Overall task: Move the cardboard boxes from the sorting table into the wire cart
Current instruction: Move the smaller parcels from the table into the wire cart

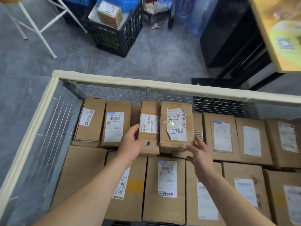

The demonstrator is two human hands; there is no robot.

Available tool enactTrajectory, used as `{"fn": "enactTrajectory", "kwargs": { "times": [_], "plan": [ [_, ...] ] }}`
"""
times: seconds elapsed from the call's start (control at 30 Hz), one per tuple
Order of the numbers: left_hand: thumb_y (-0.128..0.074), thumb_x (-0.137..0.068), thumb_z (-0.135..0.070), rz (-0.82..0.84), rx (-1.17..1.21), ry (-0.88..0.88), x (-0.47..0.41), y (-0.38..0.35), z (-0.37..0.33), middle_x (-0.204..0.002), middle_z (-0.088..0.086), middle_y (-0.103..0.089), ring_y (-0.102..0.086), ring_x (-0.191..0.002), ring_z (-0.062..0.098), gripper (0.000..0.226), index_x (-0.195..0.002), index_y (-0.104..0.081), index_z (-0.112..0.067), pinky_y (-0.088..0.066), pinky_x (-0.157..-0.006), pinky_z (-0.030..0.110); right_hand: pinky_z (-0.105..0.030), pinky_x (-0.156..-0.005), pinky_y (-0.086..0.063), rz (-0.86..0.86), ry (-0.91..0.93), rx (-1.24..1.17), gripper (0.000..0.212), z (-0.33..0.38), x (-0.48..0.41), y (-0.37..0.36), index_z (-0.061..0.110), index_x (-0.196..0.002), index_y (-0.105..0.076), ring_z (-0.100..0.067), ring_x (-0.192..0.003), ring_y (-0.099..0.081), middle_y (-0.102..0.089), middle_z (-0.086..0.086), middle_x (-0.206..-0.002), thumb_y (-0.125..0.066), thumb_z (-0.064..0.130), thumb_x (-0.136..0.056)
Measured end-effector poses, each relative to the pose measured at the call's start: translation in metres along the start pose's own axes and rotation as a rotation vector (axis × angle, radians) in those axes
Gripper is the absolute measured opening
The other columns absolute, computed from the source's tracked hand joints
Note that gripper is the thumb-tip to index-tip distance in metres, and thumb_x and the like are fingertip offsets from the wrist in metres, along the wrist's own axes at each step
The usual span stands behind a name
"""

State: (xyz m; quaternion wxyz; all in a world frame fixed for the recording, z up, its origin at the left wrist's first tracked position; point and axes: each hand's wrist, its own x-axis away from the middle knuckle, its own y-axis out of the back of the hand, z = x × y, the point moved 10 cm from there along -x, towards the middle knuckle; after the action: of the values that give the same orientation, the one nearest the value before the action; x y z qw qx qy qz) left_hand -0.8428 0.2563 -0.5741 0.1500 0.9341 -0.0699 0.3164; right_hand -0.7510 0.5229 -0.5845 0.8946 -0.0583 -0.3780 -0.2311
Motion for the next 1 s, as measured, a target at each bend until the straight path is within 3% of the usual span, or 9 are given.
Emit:
{"fn": "enactTrajectory", "kwargs": {
  "times": [0.07, 0.13, 0.4, 0.6, 0.8, 1.0],
  "plan": [
    [-0.056, -0.098, -0.002, -0.009, -0.016, 0.001, 0.009, 0.006, -0.010, -0.156, -0.005, -0.040, -0.042, -0.140, 0.016, 0.064, -0.154, -0.036, -0.025, -0.037, -0.105, 0.027, -0.055, -0.115, -0.036, -0.015, -0.004, 0.006, 0.072, 0.007, 0.010, 0.004, 0.026, -0.156, -0.034, -0.026, -0.138, -0.046, -0.048, -0.004, -0.151, -0.065, 0.008, -0.094],
    [-0.060, -0.096, -0.008, -0.015, -0.079, -0.032, 0.022, 0.012, -0.027, -0.157, -0.002, -0.039, -0.037, -0.144, 0.022, 0.065, -0.154, -0.036, -0.026, -0.035, -0.108, 0.035, -0.055, -0.115, -0.036, -0.049, 0.012, 0.029, 0.072, 0.018, 0.026, 0.012, 0.023, -0.155, -0.037, -0.027, -0.140, -0.043, -0.043, -0.007, -0.154, -0.069, 0.013, -0.092],
    [-0.066, -0.091, -0.037, 0.045, -0.534, -0.334, 0.114, 0.013, -0.148, -0.156, -0.014, -0.039, -0.037, -0.141, 0.008, 0.064, -0.150, -0.043, -0.027, -0.030, -0.105, 0.023, -0.046, -0.115, -0.038, -0.172, 0.170, 0.215, 0.066, 0.109, 0.135, 0.049, 0.020, -0.153, -0.042, -0.022, -0.140, -0.044, -0.047, -0.005, -0.153, -0.068, 0.022, -0.092],
    [-0.063, -0.089, -0.053, 0.123, -0.781, -0.661, 0.197, -0.017, -0.259, -0.159, -0.013, -0.035, -0.037, -0.142, 0.011, 0.071, -0.152, -0.041, -0.027, -0.034, -0.111, 0.030, -0.035, -0.112, -0.035, -0.318, 0.374, 0.411, 0.066, 0.195, 0.240, 0.088, 0.023, -0.153, -0.040, -0.014, -0.142, -0.042, -0.045, 0.003, -0.155, -0.067, 0.034, -0.094],
    [-0.057, -0.088, -0.060, 0.193, -0.852, -0.973, 0.290, -0.065, -0.340, -0.154, -0.012, -0.041, -0.038, -0.140, 0.009, 0.072, -0.150, -0.042, -0.027, -0.037, -0.110, 0.033, -0.033, -0.113, -0.033, -0.541, 0.471, 0.517, 0.069, 0.246, 0.347, 0.152, 0.025, -0.153, -0.041, -0.013, -0.141, -0.042, -0.046, 0.006, -0.154, -0.067, 0.044, -0.093],
    [-0.057, -0.088, -0.061, 0.290, -0.883, -1.203, 0.382, -0.127, -0.381, -0.151, -0.012, -0.044, -0.044, -0.135, 0.010, 0.073, -0.150, -0.041, -0.027, -0.043, -0.103, 0.033, -0.031, -0.115, -0.031, -0.750, 0.462, 0.533, 0.071, 0.248, 0.433, 0.229, 0.023, -0.153, -0.041, -0.015, -0.142, -0.041, -0.045, 0.004, -0.155, -0.068, 0.046, -0.092]
  ]
}}
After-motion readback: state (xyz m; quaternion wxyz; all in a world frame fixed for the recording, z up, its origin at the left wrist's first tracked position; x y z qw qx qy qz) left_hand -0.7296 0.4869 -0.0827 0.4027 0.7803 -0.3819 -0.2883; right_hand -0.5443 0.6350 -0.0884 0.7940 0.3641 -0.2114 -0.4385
